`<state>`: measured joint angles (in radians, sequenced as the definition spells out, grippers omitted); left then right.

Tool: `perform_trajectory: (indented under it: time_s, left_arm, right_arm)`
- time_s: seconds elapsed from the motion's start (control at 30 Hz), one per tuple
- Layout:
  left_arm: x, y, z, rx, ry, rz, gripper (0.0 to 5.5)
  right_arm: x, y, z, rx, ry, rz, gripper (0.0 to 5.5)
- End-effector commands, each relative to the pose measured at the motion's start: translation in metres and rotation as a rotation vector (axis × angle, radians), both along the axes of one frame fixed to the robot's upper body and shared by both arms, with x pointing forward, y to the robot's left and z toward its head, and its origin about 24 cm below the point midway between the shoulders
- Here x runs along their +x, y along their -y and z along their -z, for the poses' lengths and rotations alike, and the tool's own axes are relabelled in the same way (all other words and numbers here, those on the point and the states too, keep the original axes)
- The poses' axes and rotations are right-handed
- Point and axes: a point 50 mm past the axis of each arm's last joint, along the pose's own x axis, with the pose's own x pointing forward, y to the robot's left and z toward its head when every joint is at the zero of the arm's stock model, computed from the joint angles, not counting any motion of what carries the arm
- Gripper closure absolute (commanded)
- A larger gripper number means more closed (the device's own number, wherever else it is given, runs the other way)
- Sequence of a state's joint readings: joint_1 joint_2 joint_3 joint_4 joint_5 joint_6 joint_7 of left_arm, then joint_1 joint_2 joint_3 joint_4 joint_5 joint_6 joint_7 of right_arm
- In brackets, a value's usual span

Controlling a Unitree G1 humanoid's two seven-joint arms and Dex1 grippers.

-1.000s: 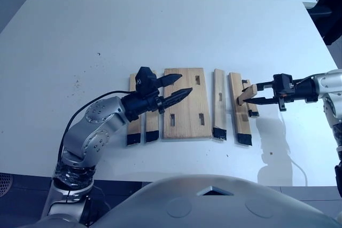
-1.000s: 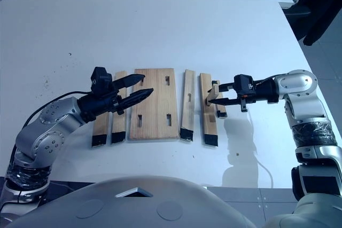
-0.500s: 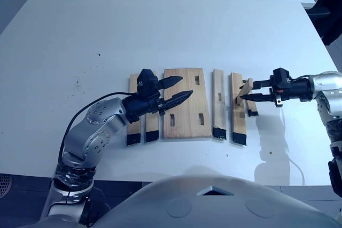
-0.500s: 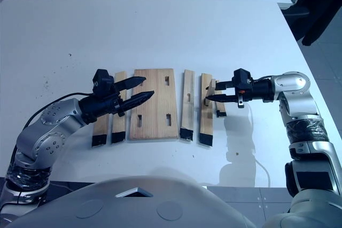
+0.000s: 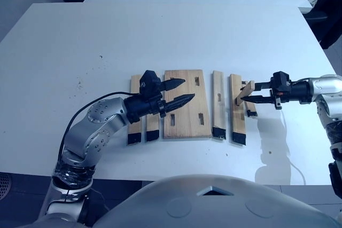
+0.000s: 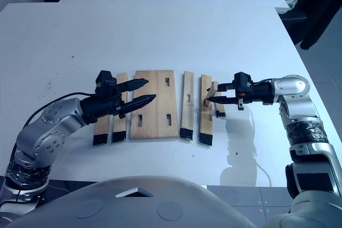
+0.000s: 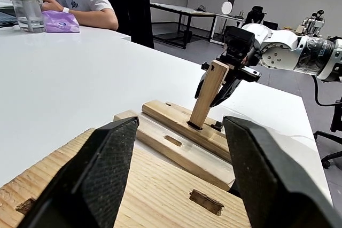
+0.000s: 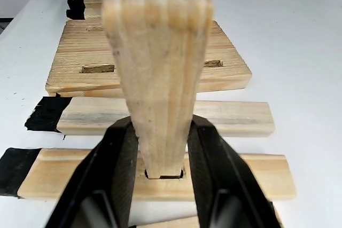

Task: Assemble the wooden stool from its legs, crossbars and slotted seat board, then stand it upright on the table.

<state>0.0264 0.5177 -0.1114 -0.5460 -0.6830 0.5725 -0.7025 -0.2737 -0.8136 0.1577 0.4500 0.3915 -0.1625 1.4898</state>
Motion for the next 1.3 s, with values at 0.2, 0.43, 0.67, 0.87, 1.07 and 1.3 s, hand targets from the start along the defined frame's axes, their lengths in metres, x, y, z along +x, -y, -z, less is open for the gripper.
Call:
perform_trajectory:
  time_s: [0.2,0.43,0.67,0.87,1.07,1.3]
  left_arm:
    - [0.002,0.0,0.001,0.036,0.008,-0.012,2.57]
    - [0.002,-0.001,0.003,0.037,0.006,-0.024,2.57]
    - [0.0,-0.001,0.004,0.029,0.012,-0.042,2.57]
    - [0.001,0.001,0.004,0.025,0.021,-0.035,2.57]
    - [0.003,0.001,0.003,0.026,0.028,-0.023,2.57]
    - [0.007,0.004,0.004,0.028,0.032,-0.024,2.57]
  right_arm:
    - [-0.018,0.003,0.048,-0.183,-0.166,0.098,3.17]
    - [-0.008,0.002,0.016,-0.08,-0.053,0.154,3.17]
    - [-0.004,-0.005,-0.051,0.066,0.081,0.19,3.17]
    - [-0.009,-0.019,-0.092,0.214,0.122,0.186,3.17]
    - [-0.009,-0.04,-0.11,0.321,0.16,0.164,3.17]
    - [0.022,-0.065,-0.134,0.458,0.285,0.283,3.17]
